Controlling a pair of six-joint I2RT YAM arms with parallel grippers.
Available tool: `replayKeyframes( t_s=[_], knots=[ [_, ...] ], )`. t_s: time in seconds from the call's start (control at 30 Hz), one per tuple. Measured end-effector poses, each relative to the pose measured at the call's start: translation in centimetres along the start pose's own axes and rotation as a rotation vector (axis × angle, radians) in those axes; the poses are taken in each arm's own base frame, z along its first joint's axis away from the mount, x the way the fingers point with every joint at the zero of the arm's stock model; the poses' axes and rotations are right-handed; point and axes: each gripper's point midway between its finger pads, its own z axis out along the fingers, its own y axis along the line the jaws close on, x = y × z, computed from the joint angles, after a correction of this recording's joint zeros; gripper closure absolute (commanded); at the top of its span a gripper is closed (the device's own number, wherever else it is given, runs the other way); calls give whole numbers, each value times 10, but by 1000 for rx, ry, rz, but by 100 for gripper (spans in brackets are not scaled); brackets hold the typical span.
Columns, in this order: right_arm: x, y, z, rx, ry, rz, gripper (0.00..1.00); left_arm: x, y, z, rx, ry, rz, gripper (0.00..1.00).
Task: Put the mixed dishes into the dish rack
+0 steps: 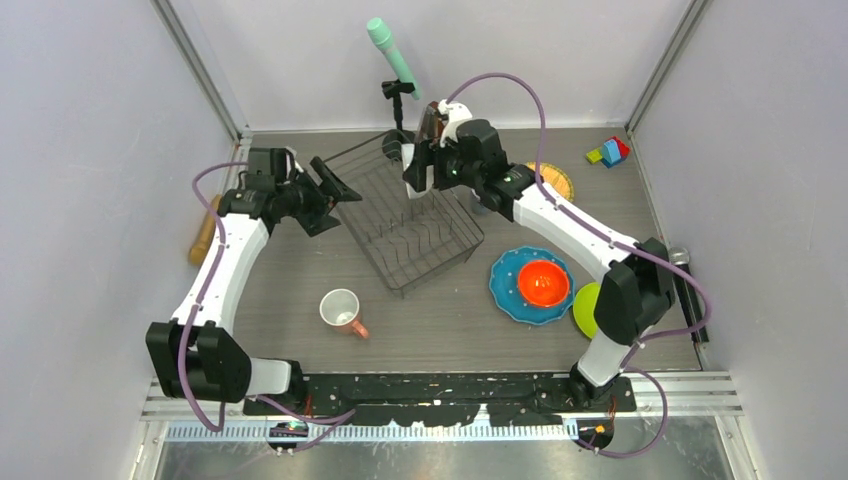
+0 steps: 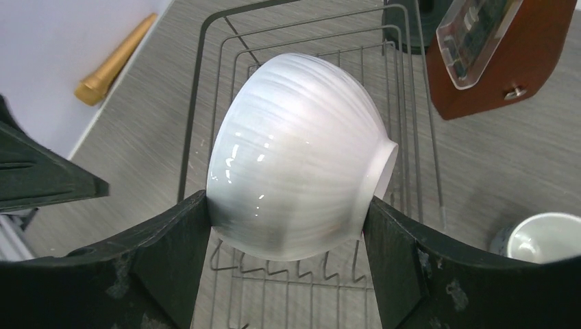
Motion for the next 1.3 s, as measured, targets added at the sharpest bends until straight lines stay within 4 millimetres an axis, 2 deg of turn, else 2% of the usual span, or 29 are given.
replayKeyframes(
  t_s=[0.1,0.3,0.6,0.87,1.0,1.1,1.3],
  knots=[
    [-2,-1,11,-1,22,-55,100,-10,17,-5,-105,-58,51,14],
    [-5,-2,35,-25,51,-168,100,-22,46,-6,-245,-133,85,16],
    [5,-2,78,13,121,-432,100,-23,88,22,-349,-150,31,21],
    [22,2,112,73,180,-677,100,-29,95,32,-348,-193,-5,21],
    [32,-4,130,108,202,-772,100,-33,97,28,-356,-214,-8,21],
    [43,-16,143,144,233,-848,100,-37,99,20,-356,-233,-14,21],
    [68,-41,170,217,298,-980,100,-35,110,-10,-364,-274,-25,21]
  ],
)
